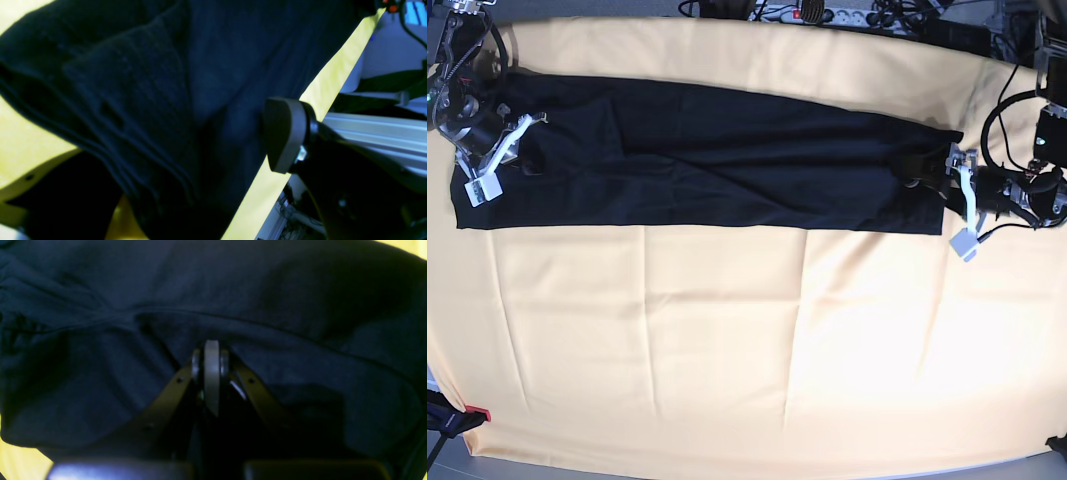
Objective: Fold the T-shirt properly
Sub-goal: 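Move the left gripper to the hem end and grasp it, then fold the hem end with the left gripper toward the right gripper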
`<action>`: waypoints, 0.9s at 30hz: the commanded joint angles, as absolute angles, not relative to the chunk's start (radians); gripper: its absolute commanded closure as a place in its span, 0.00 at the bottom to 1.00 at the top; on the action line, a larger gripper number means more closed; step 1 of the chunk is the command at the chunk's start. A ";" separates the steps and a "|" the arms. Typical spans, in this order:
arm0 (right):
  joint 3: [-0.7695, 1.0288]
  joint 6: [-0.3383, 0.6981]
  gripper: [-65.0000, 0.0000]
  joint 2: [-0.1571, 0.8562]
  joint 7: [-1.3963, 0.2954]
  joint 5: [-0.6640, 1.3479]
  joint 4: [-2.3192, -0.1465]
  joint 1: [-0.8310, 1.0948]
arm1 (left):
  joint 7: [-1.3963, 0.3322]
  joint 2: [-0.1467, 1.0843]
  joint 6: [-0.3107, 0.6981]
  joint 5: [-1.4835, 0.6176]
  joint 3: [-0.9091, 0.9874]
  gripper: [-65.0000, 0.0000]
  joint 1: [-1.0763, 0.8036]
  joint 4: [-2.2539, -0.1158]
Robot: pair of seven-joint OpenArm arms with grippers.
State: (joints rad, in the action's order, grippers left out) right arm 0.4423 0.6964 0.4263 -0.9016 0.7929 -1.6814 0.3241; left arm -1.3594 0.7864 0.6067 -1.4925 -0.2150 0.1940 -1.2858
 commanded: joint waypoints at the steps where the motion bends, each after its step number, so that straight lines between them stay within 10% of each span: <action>1: 0.450 0.698 1.00 0.444 -0.886 0.810 -1.693 0.316 | -1.396 0.801 0.608 -1.484 -0.216 0.26 0.195 -1.296; 4: 0.450 0.698 1.00 0.444 -0.886 0.810 -1.693 0.316 | -1.396 0.801 0.610 -1.484 -0.215 0.40 0.195 -1.296; 8: 0.450 0.698 1.00 0.444 -0.886 0.810 -1.693 0.316 | -1.396 0.801 0.609 -1.454 -0.215 1.00 0.196 -1.296; 27: 0.450 0.698 1.00 0.444 -0.894 0.814 -1.694 0.291 | -1.391 0.911 0.609 -1.394 0.040 1.00 0.243 -1.294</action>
State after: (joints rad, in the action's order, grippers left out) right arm 0.4423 0.6964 0.4263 -0.9089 0.7959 -1.6814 0.2985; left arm -1.3949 0.8799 0.6067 -1.3808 0.0235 0.2272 -1.2850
